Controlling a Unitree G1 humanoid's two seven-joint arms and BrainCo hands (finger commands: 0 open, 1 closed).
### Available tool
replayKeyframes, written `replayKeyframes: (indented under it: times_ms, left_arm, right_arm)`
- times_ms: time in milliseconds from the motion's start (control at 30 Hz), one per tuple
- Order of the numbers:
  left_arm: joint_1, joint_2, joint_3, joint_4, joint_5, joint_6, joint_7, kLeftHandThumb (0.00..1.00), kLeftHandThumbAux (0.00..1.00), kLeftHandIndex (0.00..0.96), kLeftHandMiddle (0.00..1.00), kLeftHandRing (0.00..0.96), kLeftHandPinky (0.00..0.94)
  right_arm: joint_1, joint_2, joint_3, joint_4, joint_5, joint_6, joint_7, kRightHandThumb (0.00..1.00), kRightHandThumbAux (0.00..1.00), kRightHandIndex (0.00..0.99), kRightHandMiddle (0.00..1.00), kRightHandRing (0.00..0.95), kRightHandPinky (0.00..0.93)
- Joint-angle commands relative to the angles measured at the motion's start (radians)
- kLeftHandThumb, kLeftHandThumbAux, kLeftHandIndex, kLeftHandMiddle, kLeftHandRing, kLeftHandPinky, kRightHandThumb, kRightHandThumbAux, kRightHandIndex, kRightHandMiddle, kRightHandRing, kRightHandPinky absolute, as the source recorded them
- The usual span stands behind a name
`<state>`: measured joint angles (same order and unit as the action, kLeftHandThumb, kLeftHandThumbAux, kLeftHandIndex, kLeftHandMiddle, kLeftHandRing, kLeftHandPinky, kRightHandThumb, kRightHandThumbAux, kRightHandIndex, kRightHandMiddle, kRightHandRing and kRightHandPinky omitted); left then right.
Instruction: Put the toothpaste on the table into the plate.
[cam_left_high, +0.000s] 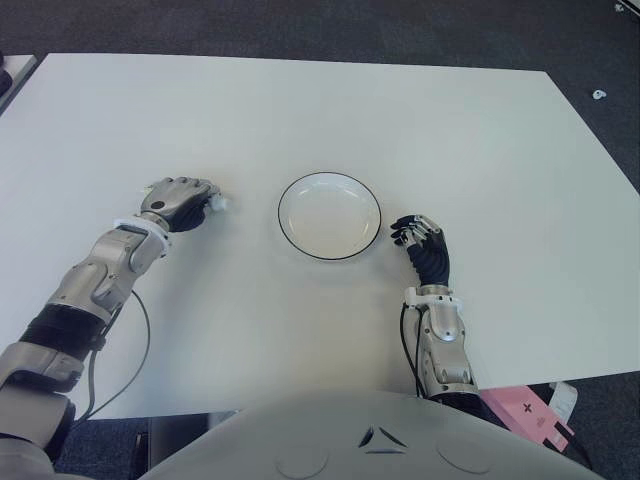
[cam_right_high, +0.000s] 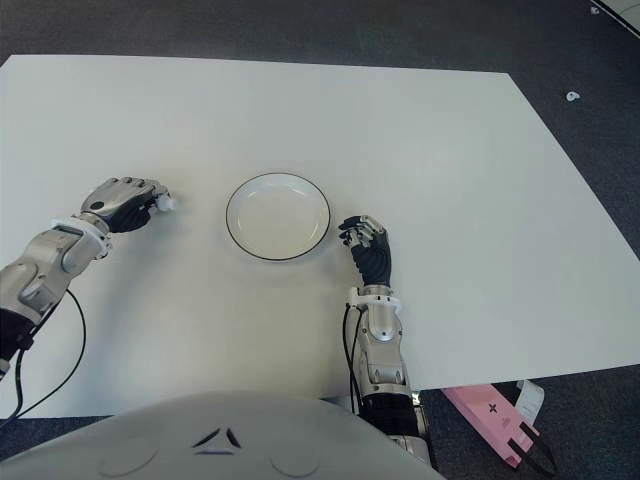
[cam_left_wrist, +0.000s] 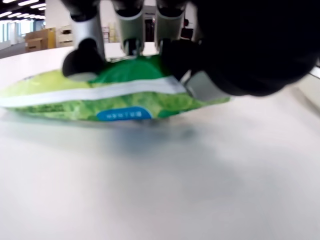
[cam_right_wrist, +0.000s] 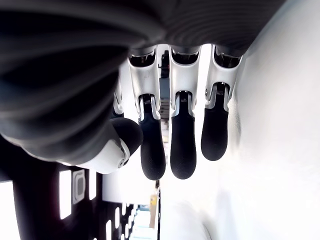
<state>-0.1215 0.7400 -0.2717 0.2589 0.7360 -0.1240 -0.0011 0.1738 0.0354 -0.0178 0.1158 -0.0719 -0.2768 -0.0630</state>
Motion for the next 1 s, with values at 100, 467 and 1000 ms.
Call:
replayKeyframes:
  times_ms: [100,467,1000]
  left_arm:
    - [0.092,-0.100,0.046,0.017,-0.063,0.037,0.071,0.851,0.669,0.397,0.540,0.872,0.844]
    - [0.084,-0.163,0.133,-0.005,-0.116,-0.008,0.207,0.852,0.667,0.408,0.545,0.912,0.895]
    - [0.051,-0.286,0.230,-0.084,-0.192,-0.013,0.290,0.853,0.666,0.416,0.542,0.927,0.897]
  right_arm:
    - [0.016,0.003,0.000,0.044,0.004,0.040,-0.006,0.709,0.729,0.429,0.501,0.514,0.509]
    - [0.005,0.005,0.002,0.053,0.004,0.047,-0.009,0.709,0.729,0.428,0.497,0.513,0.511]
    - [-0.007,-0.002,0.008,0.064,-0.011,0.058,-0.016,0.707,0.730,0.429,0.498,0.502,0.503]
